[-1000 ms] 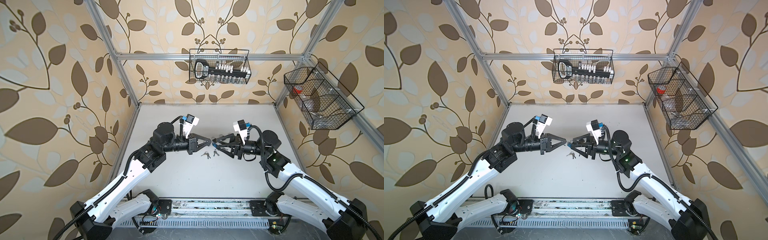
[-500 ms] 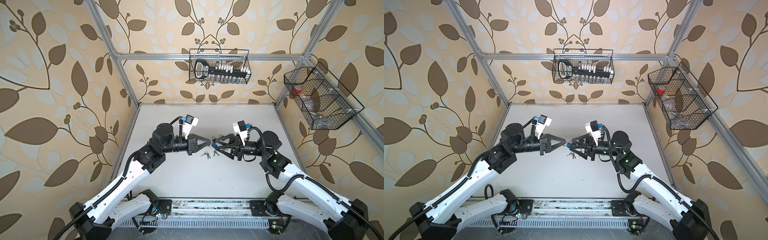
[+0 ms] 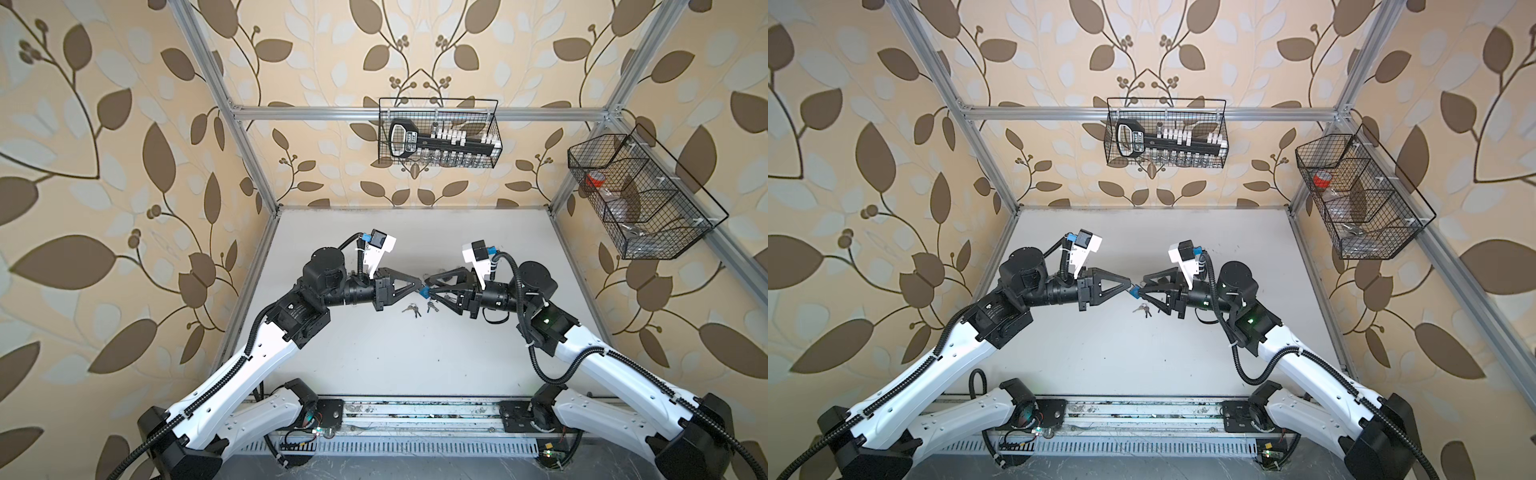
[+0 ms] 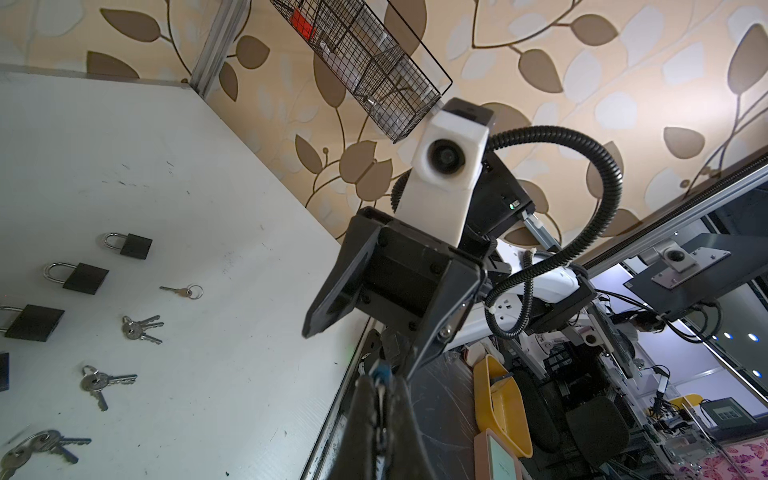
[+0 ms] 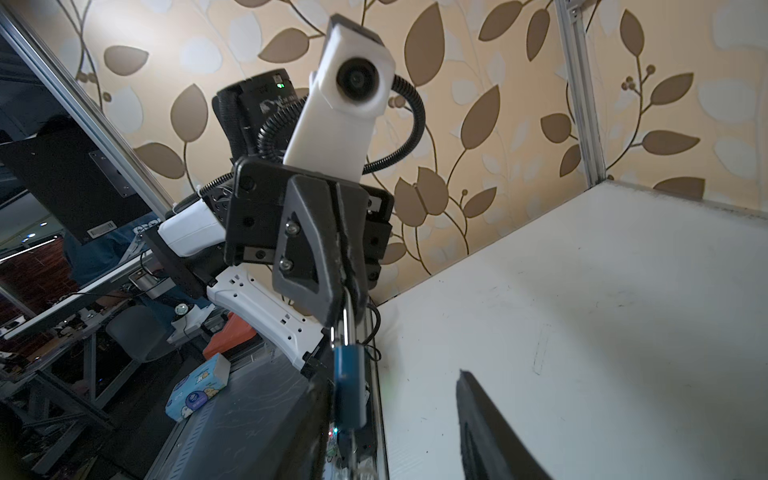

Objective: Lock with the key

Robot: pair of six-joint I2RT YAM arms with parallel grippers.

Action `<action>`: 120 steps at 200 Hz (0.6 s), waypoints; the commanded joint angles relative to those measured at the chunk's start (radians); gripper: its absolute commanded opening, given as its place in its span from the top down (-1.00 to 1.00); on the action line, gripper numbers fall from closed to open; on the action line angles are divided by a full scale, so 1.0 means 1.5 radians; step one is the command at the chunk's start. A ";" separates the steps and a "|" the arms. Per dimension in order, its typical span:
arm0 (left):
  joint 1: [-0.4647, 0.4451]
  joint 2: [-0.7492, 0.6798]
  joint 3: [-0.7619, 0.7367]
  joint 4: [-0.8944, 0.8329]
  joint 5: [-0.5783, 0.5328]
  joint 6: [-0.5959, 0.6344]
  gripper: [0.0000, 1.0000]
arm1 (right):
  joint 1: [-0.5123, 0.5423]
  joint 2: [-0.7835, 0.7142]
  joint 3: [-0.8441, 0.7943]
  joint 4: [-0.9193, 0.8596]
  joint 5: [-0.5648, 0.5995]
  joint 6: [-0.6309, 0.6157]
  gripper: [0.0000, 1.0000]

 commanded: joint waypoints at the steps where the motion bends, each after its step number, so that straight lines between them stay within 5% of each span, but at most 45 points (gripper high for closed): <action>1: 0.002 -0.013 -0.001 0.049 0.026 -0.010 1.00 | 0.007 0.000 0.019 -0.017 -0.003 -0.019 0.01; 120: 0.001 -0.012 -0.002 0.059 0.021 -0.023 1.00 | 0.013 -0.003 0.017 0.043 -0.035 -0.021 0.17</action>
